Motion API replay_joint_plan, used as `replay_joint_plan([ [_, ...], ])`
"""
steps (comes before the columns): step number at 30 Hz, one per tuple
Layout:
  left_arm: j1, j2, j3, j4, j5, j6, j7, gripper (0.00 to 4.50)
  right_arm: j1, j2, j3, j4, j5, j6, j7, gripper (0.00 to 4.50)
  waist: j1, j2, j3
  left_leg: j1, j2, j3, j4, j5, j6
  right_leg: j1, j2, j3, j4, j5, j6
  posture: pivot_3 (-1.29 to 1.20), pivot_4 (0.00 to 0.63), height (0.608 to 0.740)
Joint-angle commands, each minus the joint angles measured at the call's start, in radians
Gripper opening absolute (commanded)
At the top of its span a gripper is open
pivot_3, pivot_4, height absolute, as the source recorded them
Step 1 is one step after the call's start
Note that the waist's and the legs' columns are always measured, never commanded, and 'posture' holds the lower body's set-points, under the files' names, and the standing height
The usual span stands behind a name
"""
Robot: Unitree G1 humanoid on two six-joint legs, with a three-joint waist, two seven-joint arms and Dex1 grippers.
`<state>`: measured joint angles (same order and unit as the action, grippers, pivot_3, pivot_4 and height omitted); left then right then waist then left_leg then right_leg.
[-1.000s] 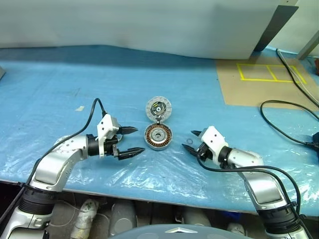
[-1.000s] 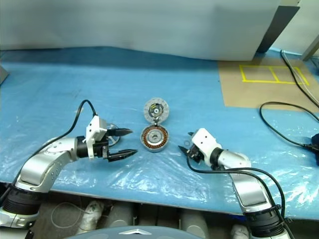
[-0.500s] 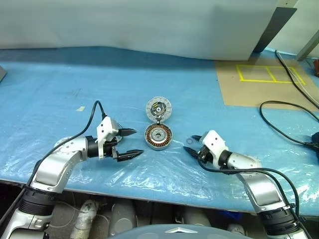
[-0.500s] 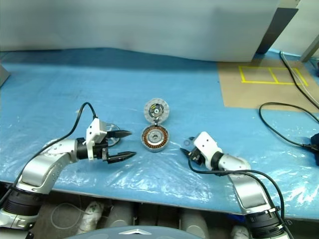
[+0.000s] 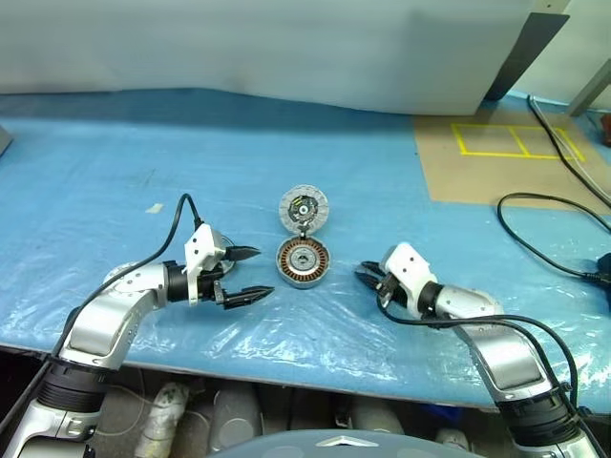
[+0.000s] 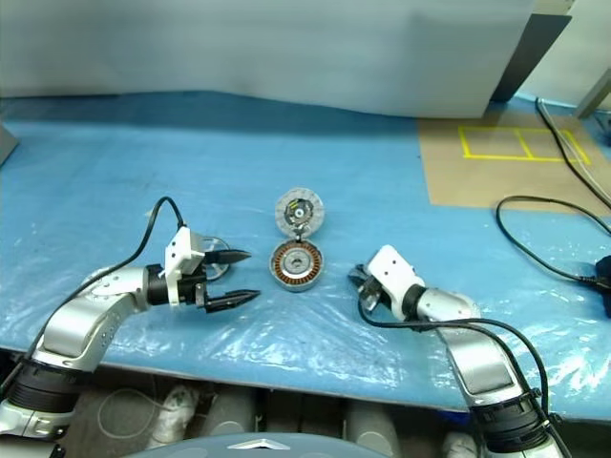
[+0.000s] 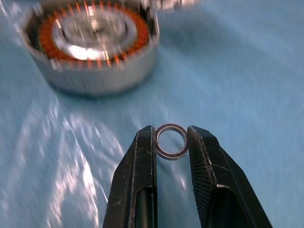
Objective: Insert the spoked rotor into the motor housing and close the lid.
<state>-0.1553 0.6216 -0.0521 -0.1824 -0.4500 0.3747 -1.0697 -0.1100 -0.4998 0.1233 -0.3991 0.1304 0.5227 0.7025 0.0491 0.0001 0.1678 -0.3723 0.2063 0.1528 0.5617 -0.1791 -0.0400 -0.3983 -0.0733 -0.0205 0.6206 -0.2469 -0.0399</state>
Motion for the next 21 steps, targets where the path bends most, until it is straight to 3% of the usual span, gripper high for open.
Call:
replay_joint_plan([
  [1, 0.007, 0.001, 0.01, -0.036, -0.019, -0.013, -0.012, 4.39, -0.093, -0.007, -0.043, -0.106, 0.128, 0.098, 0.048, 0.55, 0.0, 0.0, 0.0, 0.0, 0.0, 0.0, 0.0, 0.0, 0.0, 0.0, 0.0, 0.0, 0.0, 0.0, 0.0, 0.0, 0.15, 0.74],
  [6, 0.016, -0.001, 0.014, -0.021, -0.009, -0.036, -0.014, 4.39, -0.221, 0.004, -0.045, -0.066, 0.292, 0.225, 0.127, 0.55, 0.002, 0.0, 0.0, -0.001, 0.0, 0.0, 0.0, 0.0, 0.0, 0.0, 0.0, 0.0, -0.001, 0.0, 0.0, 0.0, 0.15, 0.74],
  [14, 0.057, -0.007, 0.028, -0.041, 0.0, -0.084, 0.007, 4.39, -0.35, 0.006, 0.171, 0.235, 0.129, -0.006, 0.232, 0.55, 0.001, 0.0, 0.0, -0.001, 0.0, 0.0, 0.0, 0.0, 0.0, -0.001, 0.0, -0.001, 0.0, 0.0, 0.0, 0.0, 0.15, 0.74],
  [21, 0.073, -0.015, 0.036, -0.071, -0.007, -0.093, 0.031, 4.39, -0.41, 0.045, 0.216, 0.359, 0.088, -0.107, 0.29, 0.55, -0.001, 0.0, 0.0, -0.004, 0.0, 0.0, 0.001, 0.0, 0.0, -0.003, 0.0, -0.001, 0.0, 0.0, 0.0, 0.0, 0.15, 0.74],
])
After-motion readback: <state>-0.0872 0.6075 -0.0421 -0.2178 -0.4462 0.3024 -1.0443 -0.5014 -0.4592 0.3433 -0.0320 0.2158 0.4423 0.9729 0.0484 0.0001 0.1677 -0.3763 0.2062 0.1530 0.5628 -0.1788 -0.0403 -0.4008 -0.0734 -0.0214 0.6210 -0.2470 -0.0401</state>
